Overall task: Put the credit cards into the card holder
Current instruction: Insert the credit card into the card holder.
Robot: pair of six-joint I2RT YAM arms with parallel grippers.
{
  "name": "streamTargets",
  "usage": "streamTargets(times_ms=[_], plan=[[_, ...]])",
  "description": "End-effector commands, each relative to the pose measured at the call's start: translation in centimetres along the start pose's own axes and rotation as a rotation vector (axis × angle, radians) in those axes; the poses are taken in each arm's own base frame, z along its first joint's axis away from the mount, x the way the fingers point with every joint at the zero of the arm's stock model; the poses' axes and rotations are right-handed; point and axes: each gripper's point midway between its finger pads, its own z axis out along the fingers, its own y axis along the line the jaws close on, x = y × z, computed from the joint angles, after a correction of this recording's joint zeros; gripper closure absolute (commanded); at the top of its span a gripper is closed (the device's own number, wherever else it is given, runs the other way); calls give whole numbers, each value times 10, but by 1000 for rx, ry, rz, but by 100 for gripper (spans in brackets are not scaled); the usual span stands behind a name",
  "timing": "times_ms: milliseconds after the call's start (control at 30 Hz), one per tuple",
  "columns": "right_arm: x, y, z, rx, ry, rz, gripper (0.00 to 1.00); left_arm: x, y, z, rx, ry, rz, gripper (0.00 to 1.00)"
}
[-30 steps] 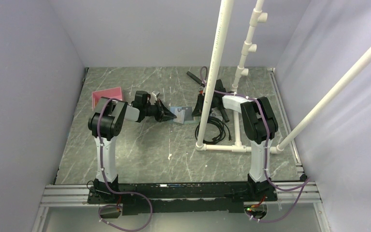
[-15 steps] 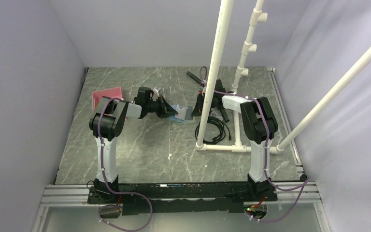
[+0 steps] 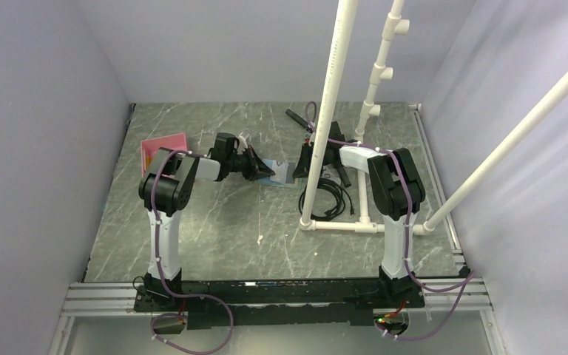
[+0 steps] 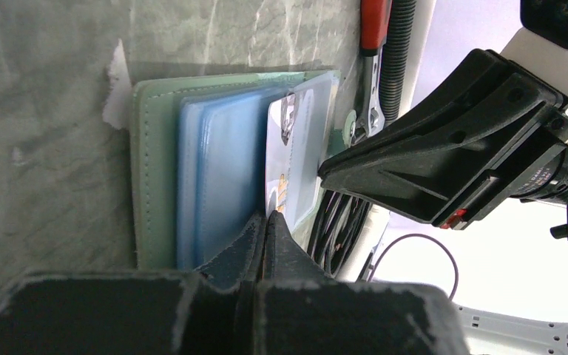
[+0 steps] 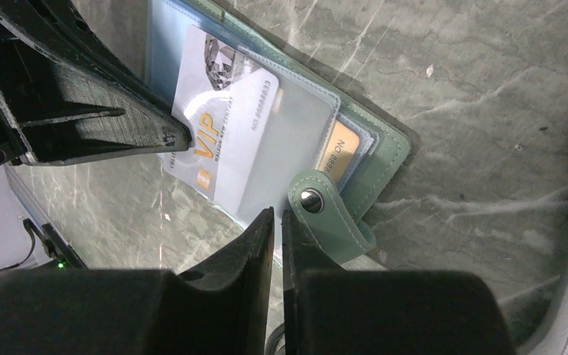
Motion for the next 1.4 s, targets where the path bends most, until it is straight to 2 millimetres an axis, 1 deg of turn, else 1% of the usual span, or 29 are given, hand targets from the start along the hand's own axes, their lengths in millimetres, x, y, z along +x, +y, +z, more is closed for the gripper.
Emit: streamTargets(times_ms=[0, 133, 167, 200, 267, 300, 367, 433, 567, 633, 733, 867, 933, 1033, 1100, 1167, 1267, 1367], plan=[[2, 0, 3, 33, 8, -16, 87, 4, -2, 8, -23, -23, 35, 100], [-10, -3, -11, 53, -25, -14, 84, 14, 0, 10, -68, 7, 33, 100], [-12, -5, -14, 60, -31, -14, 83, 15, 1, 10, -90, 12, 47, 97], [-13, -6, -15, 67, -35, -15, 82, 17, 1, 9, -110, 19, 48, 90], [-12, -9, -12, 69, -28, -12, 80, 17, 1, 7, -154, 19, 76, 72], [-11, -9, -11, 68, -25, -10, 80, 17, 0, 5, -177, 20, 90, 64], [-8, -14, -9, 81, -17, -5, 80, 17, -2, 5, -215, 19, 138, 57], [-8, -17, -9, 95, -21, -4, 80, 19, -4, 6, -255, 34, 170, 52], [-9, -13, -11, 83, -30, 0, 80, 23, -17, 20, -283, 48, 261, 48], [-10, -8, -12, 62, -34, 4, 80, 32, -27, 31, -274, 69, 294, 47], [-11, -8, -15, 65, -43, 6, 80, 33, -37, 36, -240, 70, 307, 43], [-12, -15, -23, 85, -61, 22, 80, 25, -38, 26, -277, 57, 352, 35], [-13, -19, -26, 89, -69, 29, 80, 22, -40, 22, -271, 70, 344, 32], [-14, -22, -26, 87, -71, 40, 80, 18, -41, 19, -251, 83, 299, 30], [-16, -23, -25, 88, -69, 41, 79, 12, -38, 20, -252, 61, 281, 29], [-16, -24, -23, 90, -65, 42, 79, 8, -34, 22, -265, 57, 271, 29], [-18, -24, -20, 83, -62, 42, 77, 7, -31, 31, -251, 69, 255, 29], [-17, -24, -15, 73, -48, 44, 77, 8, -36, 40, -220, 62, 269, 29]])
